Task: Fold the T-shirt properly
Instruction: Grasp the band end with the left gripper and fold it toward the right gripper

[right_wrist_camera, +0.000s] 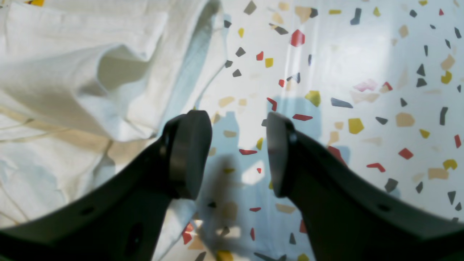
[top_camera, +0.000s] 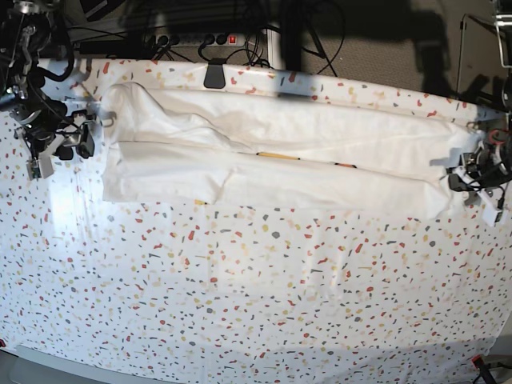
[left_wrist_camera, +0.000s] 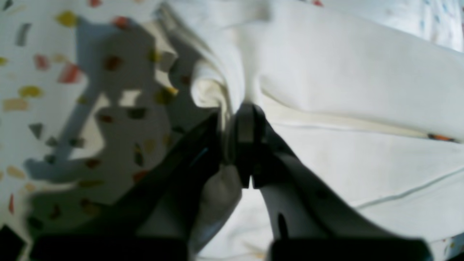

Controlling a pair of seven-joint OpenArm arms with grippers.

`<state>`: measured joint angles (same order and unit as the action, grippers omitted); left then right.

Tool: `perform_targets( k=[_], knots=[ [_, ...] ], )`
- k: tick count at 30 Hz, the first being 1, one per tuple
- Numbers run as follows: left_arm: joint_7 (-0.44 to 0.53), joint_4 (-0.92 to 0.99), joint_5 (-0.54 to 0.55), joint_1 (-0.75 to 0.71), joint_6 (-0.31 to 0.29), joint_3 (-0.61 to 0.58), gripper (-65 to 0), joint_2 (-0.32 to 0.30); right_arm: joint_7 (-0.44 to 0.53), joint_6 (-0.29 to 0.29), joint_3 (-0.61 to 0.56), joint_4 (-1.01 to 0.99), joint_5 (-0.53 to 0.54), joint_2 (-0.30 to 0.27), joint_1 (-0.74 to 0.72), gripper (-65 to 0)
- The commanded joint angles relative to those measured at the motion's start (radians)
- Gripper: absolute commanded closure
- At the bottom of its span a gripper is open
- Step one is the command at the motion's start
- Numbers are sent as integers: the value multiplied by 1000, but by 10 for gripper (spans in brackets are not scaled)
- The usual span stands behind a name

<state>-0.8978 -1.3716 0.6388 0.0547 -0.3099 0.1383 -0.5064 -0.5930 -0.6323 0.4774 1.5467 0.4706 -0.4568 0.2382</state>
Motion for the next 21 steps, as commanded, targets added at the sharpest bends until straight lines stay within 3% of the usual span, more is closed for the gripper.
perform_targets(
  k=[1, 6, 12, 17, 21],
  knots=[
    [14, -72, 0, 0, 9, 5, 0, 13, 20, 1, 7, 16, 12, -19, -9, -286],
    [0, -301, -87, -56, 79, 5, 0, 172, 19, 1, 7, 16, 11, -19, -8, -286],
    [-84, -391, -116, -58, 78, 3, 0, 355, 20, 1, 7, 16, 11, -19, -9, -286],
    [-114, -391, -167, -61, 78, 3, 0, 464, 23, 1, 7, 16, 11, -20, -9, -286],
    [-134, -391, -178, -69, 78, -14, 0, 512, 36, 1, 7, 16, 11, -19, -9, -286]
  ],
)
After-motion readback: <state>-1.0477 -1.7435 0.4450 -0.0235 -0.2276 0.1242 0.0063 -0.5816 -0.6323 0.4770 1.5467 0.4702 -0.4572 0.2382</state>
